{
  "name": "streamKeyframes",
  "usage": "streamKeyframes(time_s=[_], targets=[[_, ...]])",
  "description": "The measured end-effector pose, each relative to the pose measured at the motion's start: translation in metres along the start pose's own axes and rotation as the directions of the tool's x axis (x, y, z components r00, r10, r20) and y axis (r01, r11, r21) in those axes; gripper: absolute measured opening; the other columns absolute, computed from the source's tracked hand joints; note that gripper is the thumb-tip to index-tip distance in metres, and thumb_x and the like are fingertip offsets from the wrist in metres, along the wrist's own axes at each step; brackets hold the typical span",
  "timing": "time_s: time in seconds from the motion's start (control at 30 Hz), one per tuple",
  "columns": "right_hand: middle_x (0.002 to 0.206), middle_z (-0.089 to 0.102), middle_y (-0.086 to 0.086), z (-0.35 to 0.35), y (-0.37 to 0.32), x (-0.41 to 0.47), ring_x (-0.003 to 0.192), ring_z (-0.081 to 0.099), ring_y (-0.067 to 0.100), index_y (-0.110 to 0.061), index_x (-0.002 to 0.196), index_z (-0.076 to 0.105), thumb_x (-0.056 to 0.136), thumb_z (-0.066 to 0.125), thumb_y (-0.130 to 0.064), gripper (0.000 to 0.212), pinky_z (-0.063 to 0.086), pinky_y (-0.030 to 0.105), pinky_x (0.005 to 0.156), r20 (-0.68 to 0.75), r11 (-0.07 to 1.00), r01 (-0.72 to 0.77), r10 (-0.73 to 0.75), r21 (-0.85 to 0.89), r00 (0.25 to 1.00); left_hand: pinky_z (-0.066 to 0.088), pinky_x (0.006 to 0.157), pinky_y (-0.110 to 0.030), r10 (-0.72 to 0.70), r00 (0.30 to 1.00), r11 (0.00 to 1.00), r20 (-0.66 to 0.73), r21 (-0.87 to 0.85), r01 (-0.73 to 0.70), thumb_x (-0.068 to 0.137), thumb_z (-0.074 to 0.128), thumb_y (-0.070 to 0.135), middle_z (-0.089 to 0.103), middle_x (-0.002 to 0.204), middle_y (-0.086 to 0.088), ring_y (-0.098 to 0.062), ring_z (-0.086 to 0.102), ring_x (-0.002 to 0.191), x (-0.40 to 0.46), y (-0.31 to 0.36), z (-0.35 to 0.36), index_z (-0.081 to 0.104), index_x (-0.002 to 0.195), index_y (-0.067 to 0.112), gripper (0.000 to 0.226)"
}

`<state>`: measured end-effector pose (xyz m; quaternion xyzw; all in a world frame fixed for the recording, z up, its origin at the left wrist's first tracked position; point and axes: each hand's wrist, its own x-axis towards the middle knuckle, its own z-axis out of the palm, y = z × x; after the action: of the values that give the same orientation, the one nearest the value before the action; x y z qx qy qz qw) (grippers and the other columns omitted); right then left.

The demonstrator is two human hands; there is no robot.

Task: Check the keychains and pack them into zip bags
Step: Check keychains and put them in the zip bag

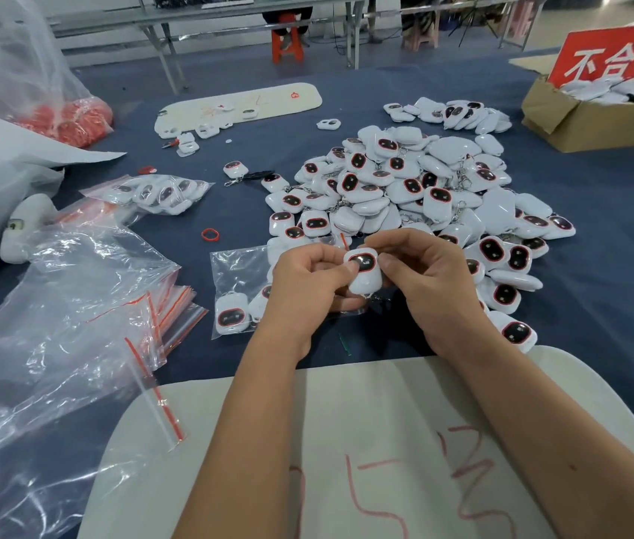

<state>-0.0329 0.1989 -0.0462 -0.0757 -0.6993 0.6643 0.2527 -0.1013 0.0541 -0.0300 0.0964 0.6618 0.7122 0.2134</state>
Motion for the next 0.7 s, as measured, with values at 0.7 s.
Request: streamKeyframes(time_s=[0.7], targets=[[0.094,0.08,0.003,0.0019,-0.0003,-0.0007,0.08,0.071,0.01,-0.014,0.105,0.077,0.1,0.062,-0.002,0.02,0.056,0.021,0.071,0.002,0.998,-0.037,0.038,-0.044,0.999,0.063,0.06,-0.035,0.047,0.999,0.996,-0.026,0.075,-0.045,0.099,0.066,0.008,0.075,0.088,-0.012,-0.022,0.072,0.063,0.0045,-0.0062,0.003,0.069,0.101,0.007,0.004]])
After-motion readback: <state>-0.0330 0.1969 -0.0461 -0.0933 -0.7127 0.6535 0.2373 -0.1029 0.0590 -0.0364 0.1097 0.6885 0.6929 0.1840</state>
